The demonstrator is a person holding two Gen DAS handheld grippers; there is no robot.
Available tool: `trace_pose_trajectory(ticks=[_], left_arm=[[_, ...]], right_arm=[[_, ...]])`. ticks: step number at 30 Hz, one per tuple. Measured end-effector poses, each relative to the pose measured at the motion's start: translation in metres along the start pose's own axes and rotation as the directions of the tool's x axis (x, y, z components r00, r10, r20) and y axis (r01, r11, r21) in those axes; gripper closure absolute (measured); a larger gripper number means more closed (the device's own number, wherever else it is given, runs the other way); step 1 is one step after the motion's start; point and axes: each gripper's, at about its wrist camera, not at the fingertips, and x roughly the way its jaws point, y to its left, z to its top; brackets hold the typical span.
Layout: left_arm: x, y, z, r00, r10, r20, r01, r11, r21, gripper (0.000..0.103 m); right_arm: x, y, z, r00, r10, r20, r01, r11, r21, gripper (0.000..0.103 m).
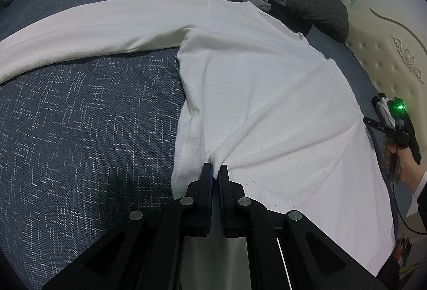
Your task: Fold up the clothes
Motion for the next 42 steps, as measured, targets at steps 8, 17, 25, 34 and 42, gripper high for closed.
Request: trace_pose_trajectory(ticks=[8,17,25,34,42], left_arm=[[-0.001,0.001,0.000,1.000,0.000,-0.001,0.000,1.000,0.001,0.099],[-0.004,0.002,-0.002,1.000,-0.001,-0.003,0.001,1.000,0.001,0.099],[-0.008,0.005,-0.005,1.000,-0.009,-0.002,0.009,1.000,-0.005,0.099],[-0.009,0.005,-0.005,1.000,-0.008,-0.006,0.008,1.000,-0.008,0.099],[-0.014,0.011,-0.006,1.000,-0.031,-0.006,0.031,0.999,-0.034,0.098]], right_arm=[[-0.040,-0.028,0.009,0.986,0.085,0.141,-0.110,0.977,0.184,0.084],[0.001,0.024,0.021,0.992,0.127,-0.013,-0.125,0.987,0.102,0.085],[-0.022,0.005,0.003,0.990,0.126,0.058,-0.135,0.971,0.199,0.087],[0.000,0.030,0.016,0.994,0.100,-0.049,-0.092,0.985,0.149,0.087],[-0.047,0.011,-0.014,0.992,0.109,0.066,-0.121,0.970,0.212,0.085]])
